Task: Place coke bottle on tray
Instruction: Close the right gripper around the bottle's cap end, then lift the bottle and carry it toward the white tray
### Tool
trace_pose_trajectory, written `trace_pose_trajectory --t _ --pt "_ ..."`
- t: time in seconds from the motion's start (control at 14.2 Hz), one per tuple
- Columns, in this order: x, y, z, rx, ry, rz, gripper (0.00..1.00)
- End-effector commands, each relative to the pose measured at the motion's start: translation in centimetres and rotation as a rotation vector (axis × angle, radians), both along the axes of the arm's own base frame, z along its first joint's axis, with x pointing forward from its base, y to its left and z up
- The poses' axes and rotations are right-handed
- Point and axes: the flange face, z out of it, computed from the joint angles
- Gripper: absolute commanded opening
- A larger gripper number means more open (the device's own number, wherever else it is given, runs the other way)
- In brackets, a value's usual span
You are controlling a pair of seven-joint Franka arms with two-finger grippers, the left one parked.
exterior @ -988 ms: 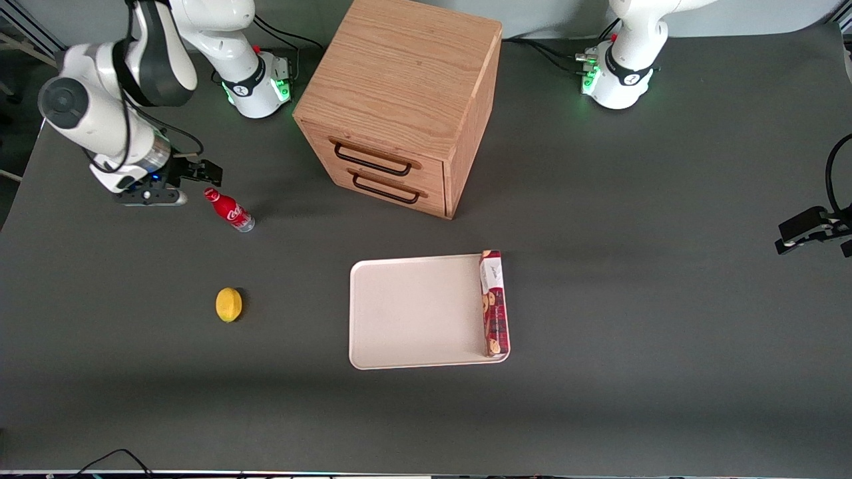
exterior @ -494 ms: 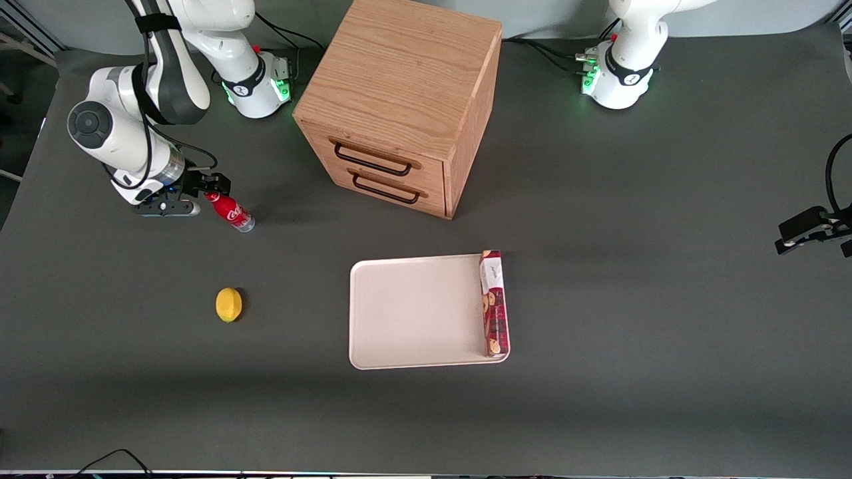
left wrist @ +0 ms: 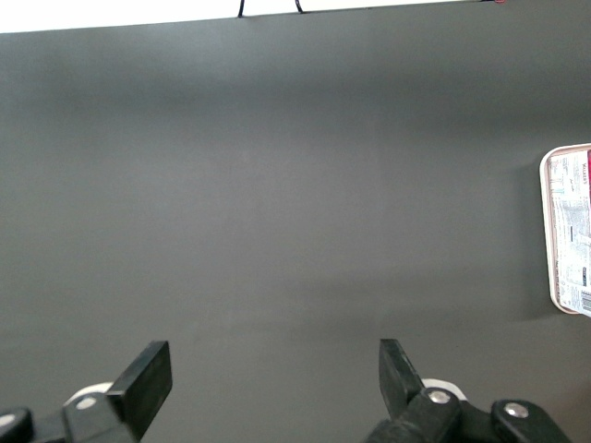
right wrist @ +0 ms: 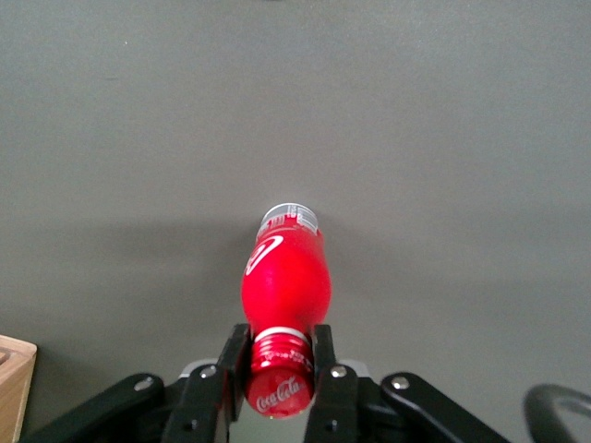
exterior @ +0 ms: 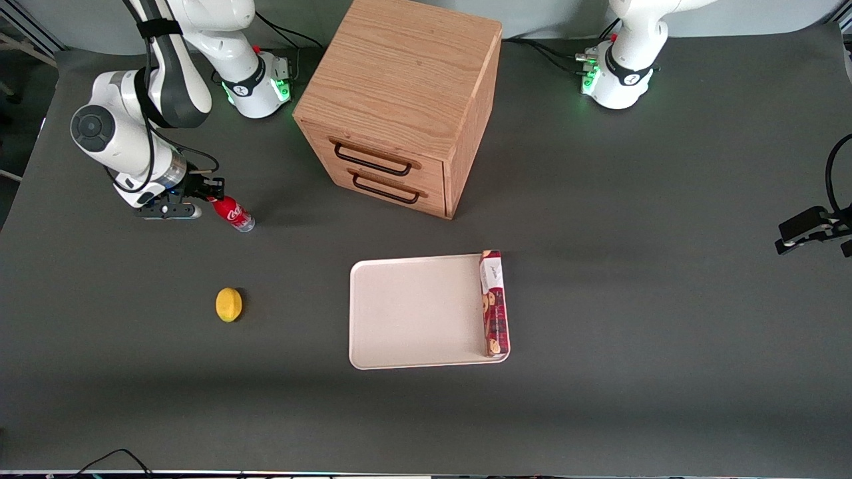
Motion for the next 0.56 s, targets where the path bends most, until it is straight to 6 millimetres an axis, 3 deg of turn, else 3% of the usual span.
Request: trace_pose_trajectory --t 0.0,0.14,0.21,0.49 --pt "0.4 0.3 -0.4 0.004 0.011 0.003 0.0" --pt "0.9 0.6 0.4 -0.003 0.002 0.019 0.0" --pt "1.7 0.8 2.1 -0.023 0.002 0.037 0.0" --pt "5.9 1.2 14.1 -0.029 0.049 0.072 0.0"
